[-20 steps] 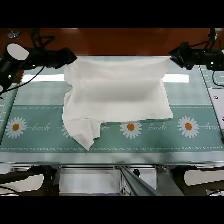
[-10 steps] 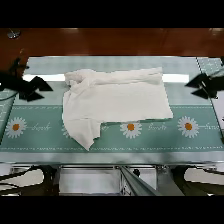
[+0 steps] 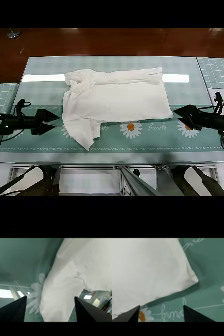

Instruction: Fold the shirts.

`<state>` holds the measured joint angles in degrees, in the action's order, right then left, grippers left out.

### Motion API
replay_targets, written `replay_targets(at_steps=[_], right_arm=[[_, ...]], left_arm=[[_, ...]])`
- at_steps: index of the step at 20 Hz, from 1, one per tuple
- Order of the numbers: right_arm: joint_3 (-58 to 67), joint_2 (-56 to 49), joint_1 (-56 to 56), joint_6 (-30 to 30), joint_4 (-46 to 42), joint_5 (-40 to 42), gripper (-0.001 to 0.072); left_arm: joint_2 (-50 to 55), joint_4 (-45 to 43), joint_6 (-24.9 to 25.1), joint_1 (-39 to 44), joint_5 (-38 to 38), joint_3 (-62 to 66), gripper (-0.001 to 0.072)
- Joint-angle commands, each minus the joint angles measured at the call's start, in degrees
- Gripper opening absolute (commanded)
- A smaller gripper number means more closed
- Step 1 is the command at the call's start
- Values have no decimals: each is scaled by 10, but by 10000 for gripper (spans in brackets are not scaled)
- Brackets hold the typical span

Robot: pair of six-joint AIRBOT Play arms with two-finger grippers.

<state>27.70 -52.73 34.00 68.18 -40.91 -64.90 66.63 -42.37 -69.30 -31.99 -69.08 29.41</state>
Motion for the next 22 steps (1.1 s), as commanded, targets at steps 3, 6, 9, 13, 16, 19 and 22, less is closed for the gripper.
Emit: replay_targets(at_steps=[3,6,9,13,16,19,22], right_arm=[[-49,40,2,-14,40,-11,617],[-49,40,2,-14,50,-13,617],[-36,40,14,-8,47,17,617],[4,35,71,90,-72,67,617],[4,-12,52,120,-120,49,617],[16,-78,2,94,-80,50,617],[74,-157,-40,90,-77,50,617]], left_arm=[[0,129,29,62,109,-61,702],[1,156,29,126,162,-60,701],[1,156,29,163,190,-56,644],[1,154,53,155,160,-31,32],[1,154,57,156,144,-7,32],[1,154,56,156,139,0,32],[1,154,57,156,135,0,32]])
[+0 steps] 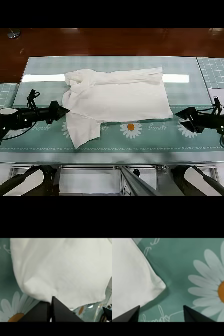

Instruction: Fold the shirts.

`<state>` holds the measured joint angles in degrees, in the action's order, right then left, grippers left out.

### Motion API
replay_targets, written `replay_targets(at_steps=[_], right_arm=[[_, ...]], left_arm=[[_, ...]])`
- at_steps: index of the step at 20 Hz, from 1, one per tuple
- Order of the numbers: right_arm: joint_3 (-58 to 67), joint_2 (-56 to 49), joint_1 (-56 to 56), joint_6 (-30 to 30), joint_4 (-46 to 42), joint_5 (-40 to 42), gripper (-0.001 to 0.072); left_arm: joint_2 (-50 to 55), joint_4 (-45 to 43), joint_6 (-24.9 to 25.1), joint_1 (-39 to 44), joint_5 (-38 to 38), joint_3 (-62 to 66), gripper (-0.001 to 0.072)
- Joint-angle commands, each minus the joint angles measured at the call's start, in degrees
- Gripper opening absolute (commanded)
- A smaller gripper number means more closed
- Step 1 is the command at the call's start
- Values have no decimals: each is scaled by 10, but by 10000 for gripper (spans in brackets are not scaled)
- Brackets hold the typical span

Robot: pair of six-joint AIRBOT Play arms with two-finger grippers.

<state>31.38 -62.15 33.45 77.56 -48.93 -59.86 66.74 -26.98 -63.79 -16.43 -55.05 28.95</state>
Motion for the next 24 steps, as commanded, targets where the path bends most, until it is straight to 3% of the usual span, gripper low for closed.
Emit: replay_targets(at_steps=[1,8,10,13,16,19,21,24], right_arm=[[58,-90,-48,5,5,0,617],[170,-226,-159,35,4,-6,594],[205,-232,-182,20,4,-3,35],[324,-232,-194,7,13,-61,35],[586,-219,-206,24,-24,-176,35],[813,-179,-223,66,-72,-185,35],[893,-124,-226,71,-74,-193,35],[884,6,-226,75,-148,-203,35]], left_arm=[[0,0,2,0,-5,4,32],[0,0,1,0,-10,4,32],[0,0,2,0,-12,10,32],[-1,4,3,-7,-72,99,31],[-7,10,1,-8,-113,292,31],[-16,-3,-18,-8,-146,517,31],[-23,-65,-51,-8,-210,663,30],[-59,-225,-118,-8,-250,818,31]])
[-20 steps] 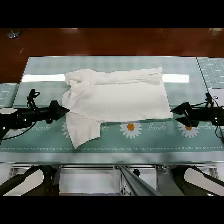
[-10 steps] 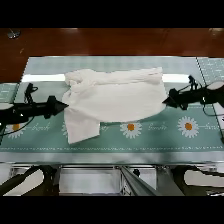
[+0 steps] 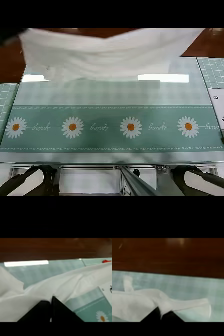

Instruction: Fold the shirts.

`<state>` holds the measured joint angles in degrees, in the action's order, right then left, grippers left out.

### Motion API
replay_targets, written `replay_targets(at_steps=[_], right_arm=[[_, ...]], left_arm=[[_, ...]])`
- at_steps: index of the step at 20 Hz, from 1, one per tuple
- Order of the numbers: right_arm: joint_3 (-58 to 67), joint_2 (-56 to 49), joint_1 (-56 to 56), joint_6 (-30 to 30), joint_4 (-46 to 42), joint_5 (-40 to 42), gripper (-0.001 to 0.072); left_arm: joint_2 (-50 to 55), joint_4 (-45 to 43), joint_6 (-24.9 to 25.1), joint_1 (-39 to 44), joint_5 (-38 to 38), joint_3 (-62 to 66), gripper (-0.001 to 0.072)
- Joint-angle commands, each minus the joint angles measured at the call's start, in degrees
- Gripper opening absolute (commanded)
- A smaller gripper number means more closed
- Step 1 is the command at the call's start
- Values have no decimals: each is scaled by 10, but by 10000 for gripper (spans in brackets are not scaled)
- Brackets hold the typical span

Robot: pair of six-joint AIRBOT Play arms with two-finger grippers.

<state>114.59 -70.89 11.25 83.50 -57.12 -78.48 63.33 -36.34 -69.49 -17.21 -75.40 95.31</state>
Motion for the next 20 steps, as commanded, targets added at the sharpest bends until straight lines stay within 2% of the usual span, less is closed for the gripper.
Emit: replay_targets(at_steps=[1,6,10,13,16,20], right_arm=[[48,130,-3,20,-77,-23,35],[48,268,-3,26,-82,-57,36],[48,315,-3,45,-104,-138,35],[48,324,-3,61,-123,-198,35],[-4,324,-3,65,-95,-226,35],[-206,324,-3,47,-75,-183,35]], left_arm=[[-46,-179,-81,0,-47,184,31],[-180,-323,-103,26,-51,200,30],[-242,-413,-110,153,-61,200,30],[-249,-463,-128,201,-86,193,30],[-247,-464,-129,209,-89,106,30],[-216,-457,-149,209,-44,-94,30]])
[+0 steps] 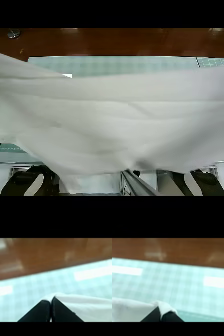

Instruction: Fold the shirts.

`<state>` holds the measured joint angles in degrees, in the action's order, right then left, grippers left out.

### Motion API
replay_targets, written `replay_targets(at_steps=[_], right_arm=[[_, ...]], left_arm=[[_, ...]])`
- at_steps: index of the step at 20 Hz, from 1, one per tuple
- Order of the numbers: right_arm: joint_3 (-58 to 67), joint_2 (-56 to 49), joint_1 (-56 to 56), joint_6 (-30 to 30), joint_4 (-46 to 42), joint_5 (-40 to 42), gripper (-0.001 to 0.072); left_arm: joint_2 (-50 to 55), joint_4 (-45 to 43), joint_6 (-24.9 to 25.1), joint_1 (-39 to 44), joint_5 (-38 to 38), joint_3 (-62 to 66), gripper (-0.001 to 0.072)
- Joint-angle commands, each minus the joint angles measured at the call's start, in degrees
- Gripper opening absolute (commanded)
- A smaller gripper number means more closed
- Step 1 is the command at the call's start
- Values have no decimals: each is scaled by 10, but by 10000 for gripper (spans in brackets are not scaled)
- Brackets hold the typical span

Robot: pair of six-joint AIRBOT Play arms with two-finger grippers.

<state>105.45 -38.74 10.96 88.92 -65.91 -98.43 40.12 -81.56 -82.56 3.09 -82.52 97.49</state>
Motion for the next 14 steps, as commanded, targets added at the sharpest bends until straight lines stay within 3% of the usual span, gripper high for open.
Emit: replay_targets(at_steps=[1,4,6,11,14], right_arm=[[-184,2,-1,-11,15,48,36],[-367,-19,-1,-28,16,209,35],[-416,-84,-1,-28,21,294,35],[-386,-322,-1,-72,119,416,35],[-331,-441,-1,-79,165,450,35]], left_arm=[[29,-1,-26,6,54,-163,30],[87,15,-63,6,174,-273,30],[149,23,-84,6,237,-292,31],[314,35,-103,9,367,-289,31],[402,36,-188,-2,405,-268,31]])
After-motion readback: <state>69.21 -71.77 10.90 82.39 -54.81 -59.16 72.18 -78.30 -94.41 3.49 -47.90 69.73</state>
